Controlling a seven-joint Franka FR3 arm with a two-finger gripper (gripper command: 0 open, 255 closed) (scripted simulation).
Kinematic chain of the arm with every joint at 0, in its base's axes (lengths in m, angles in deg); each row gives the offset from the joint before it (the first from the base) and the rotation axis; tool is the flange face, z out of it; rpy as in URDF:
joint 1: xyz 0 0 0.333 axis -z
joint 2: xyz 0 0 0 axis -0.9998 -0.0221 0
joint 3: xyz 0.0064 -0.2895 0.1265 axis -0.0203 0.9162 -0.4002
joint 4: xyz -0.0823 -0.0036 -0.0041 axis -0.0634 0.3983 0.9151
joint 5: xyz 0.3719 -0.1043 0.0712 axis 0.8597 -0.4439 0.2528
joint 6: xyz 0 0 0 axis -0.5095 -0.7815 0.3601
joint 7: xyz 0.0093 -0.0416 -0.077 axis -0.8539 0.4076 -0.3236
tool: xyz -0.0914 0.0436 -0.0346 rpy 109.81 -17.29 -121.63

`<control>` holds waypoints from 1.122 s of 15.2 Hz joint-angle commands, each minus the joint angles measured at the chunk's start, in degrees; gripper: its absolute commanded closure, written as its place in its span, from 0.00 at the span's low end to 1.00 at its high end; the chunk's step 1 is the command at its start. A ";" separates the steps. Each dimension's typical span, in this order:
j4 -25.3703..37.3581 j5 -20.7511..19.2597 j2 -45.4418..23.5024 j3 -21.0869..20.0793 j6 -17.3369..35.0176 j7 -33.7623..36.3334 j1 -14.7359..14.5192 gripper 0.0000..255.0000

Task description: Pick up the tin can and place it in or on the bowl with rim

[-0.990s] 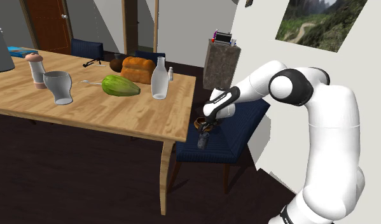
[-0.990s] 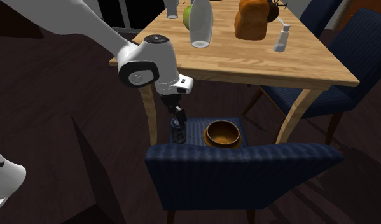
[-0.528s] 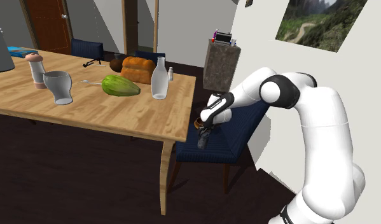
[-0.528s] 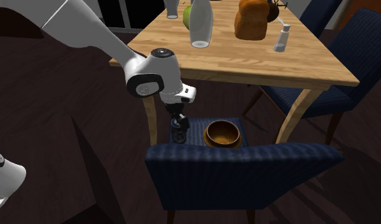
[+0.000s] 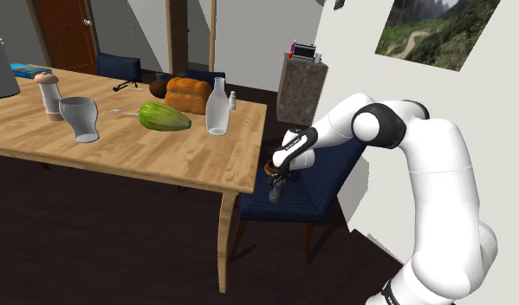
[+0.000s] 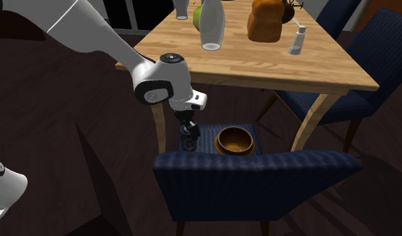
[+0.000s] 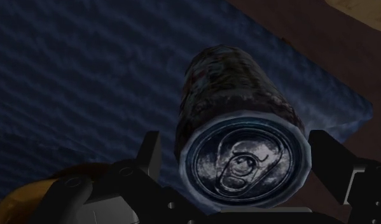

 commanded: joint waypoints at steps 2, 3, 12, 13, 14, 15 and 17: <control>0.00 0.00 0.00 0.00 0.00 0.00 0.00 1.00; 0.01 0.00 0.00 0.00 0.00 0.00 0.00 1.00; -0.32 -0.18 1.30 0.20 -0.98 0.12 -0.15 1.00; -0.46 -0.27 1.94 0.29 -1.48 0.18 -0.22 1.00; -0.56 -0.36 2.56 0.39 -2.00 0.25 -0.30 1.00; -0.69 -0.46 3.20 0.49 -2.51 0.32 -0.37 1.00; -0.85 -0.66 4.43 0.68 -3.58 0.45 -0.51 1.00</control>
